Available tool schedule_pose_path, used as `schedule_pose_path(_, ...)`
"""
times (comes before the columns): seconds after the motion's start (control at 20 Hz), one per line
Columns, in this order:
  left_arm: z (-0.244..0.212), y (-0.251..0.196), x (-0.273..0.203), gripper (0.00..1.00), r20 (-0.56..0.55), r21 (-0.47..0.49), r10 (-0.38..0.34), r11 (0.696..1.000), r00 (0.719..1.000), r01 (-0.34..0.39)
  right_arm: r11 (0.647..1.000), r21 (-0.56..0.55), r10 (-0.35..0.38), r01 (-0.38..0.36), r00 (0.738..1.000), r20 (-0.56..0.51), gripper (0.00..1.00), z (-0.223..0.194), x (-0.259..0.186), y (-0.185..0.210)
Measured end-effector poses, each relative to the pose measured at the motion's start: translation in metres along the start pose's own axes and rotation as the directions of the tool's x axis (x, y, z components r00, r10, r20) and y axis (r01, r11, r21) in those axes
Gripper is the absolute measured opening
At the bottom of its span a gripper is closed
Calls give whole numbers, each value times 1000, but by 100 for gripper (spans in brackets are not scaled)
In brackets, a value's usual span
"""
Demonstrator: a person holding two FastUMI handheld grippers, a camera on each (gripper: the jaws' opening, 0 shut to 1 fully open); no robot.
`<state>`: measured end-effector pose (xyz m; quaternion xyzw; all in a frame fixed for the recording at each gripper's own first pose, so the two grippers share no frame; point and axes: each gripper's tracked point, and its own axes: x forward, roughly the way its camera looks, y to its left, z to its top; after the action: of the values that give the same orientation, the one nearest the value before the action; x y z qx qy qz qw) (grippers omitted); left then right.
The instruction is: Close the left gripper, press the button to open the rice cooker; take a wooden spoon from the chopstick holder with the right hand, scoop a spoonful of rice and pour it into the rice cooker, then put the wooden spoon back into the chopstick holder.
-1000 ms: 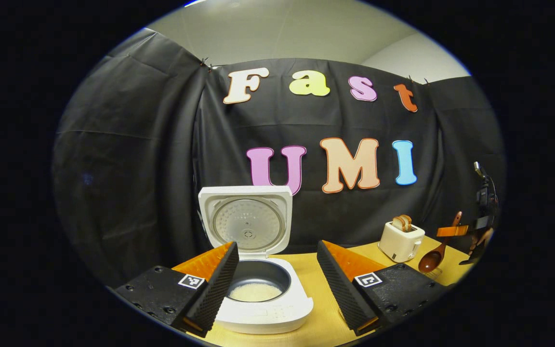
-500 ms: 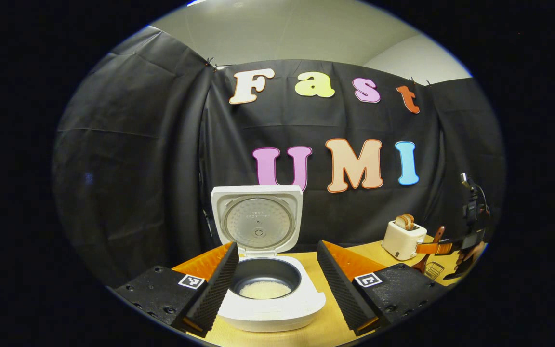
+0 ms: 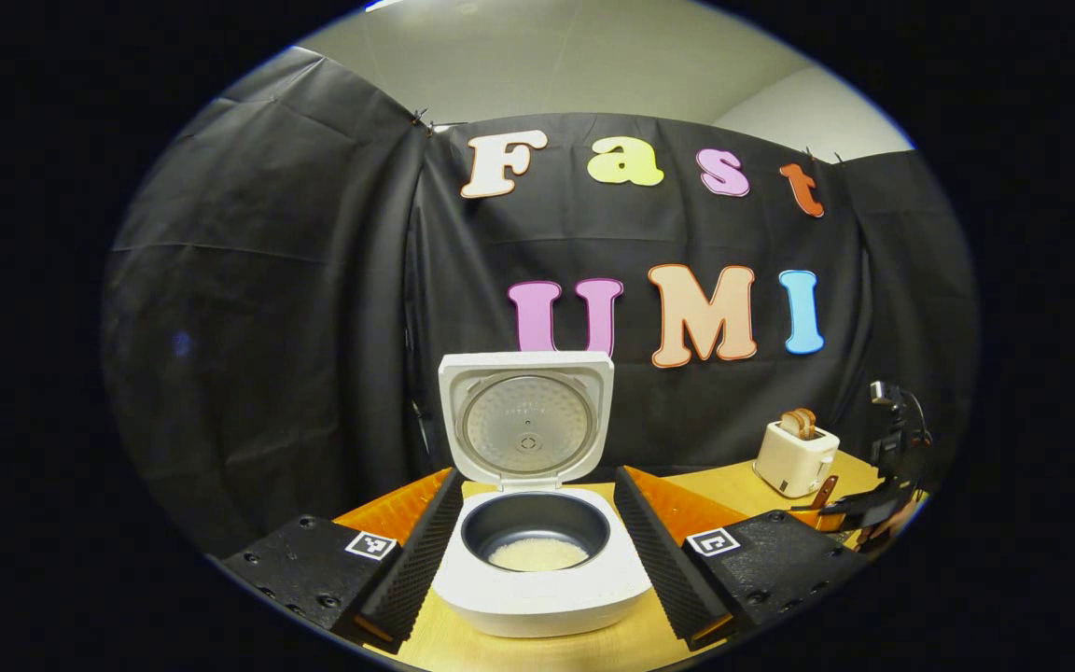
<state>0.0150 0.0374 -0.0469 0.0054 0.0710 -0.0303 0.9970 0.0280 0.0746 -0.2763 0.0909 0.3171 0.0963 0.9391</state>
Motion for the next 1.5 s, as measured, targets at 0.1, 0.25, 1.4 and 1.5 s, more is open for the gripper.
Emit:
schedule_pose_path(0.1,0,4,-3,96,-2,3,1,1000,1000,-1,1000,-27,5,-5,1000,-9,18,-9,4,6)
schedule_pose_path(0.25,1,7,-2,96,2,4,-5,1000,1000,5,995,-100,-19,22,999,34,18,-7,7,12)
schedule_pose_path(1.4,3,12,-8,96,22,-13,1,1000,1000,0,732,681,140,11,976,-166,18,-50,8,-28)
schedule_pose_path(1.5,3,9,-8,96,20,-12,0,1000,1000,0,675,738,154,2,978,-143,18,-42,7,-39)
